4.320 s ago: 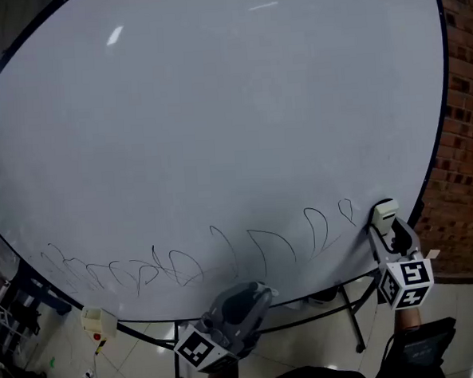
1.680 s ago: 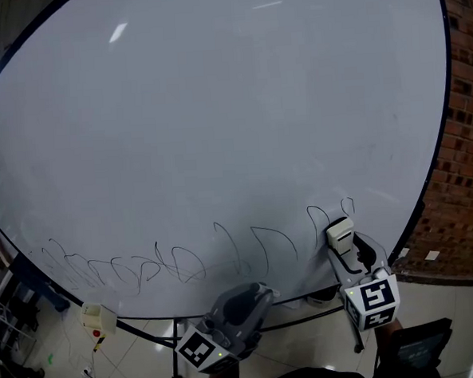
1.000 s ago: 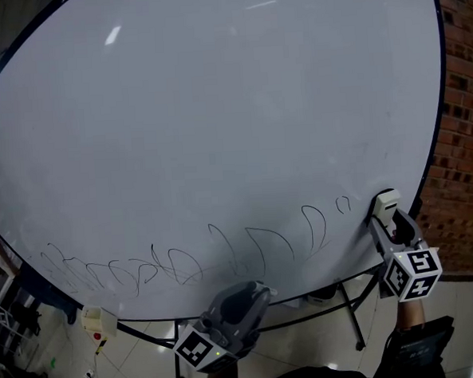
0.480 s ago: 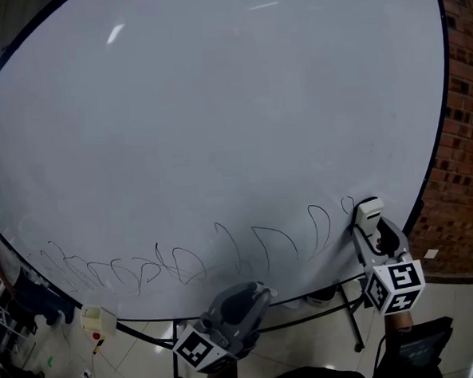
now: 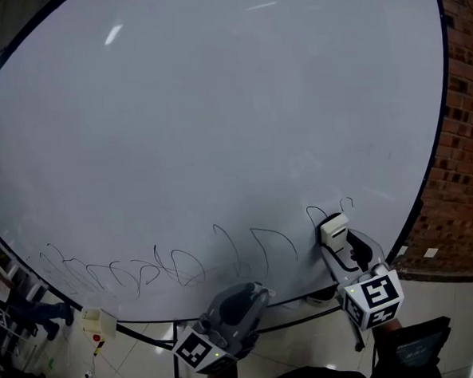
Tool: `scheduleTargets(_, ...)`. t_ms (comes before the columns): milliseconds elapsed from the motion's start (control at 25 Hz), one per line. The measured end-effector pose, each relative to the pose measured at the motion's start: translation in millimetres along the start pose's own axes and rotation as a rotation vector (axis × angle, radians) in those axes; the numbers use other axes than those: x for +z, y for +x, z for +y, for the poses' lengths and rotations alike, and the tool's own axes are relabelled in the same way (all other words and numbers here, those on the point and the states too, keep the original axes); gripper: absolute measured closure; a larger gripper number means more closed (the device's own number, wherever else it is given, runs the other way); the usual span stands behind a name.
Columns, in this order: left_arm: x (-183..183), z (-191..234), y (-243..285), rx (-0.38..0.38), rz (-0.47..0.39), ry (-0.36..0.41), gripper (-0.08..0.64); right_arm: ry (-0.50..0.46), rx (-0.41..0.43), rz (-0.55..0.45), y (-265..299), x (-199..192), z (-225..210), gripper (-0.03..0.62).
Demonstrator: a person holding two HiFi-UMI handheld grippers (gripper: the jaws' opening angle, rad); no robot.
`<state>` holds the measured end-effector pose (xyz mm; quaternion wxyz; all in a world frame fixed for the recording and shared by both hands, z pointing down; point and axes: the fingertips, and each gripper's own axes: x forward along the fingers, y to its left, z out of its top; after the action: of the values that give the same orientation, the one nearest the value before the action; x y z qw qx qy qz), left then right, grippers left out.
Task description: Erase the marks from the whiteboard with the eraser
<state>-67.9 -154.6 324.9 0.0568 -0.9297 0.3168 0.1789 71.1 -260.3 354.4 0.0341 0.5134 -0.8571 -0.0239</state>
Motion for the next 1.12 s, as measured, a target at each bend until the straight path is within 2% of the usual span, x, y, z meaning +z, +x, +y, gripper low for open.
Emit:
scheduleTargets(120, -1, -1, 3, -0.003, 0.002, 0.001, 0.497, 0.024, -0.009, -0.004, -5, 5, -19, 0.362)
scheduleTargets(360, -4, -5, 6, -0.015, 0.010, 0.001, 0.497, 0.128, -0.198, -0.063, -32, 19, -114, 0.362)
scheduleTargets(480, -5, -6, 6, -0.015, 0.012, 0.002, 0.497, 0.153, -0.238, -0.076, -38, 20, -135, 0.362)
scheduleTargets(840, -4, -6, 2, -0.008, 0.017, 0.006, 0.497, 0.121, -0.293, -0.082, -37, 21, -126, 0.363)
scheduleTargets(1120, 0, -3, -5, 0.004, 0.007, 0.006, 0.497, 0.071, -0.197, -0.078, -21, 29, -70, 0.364)
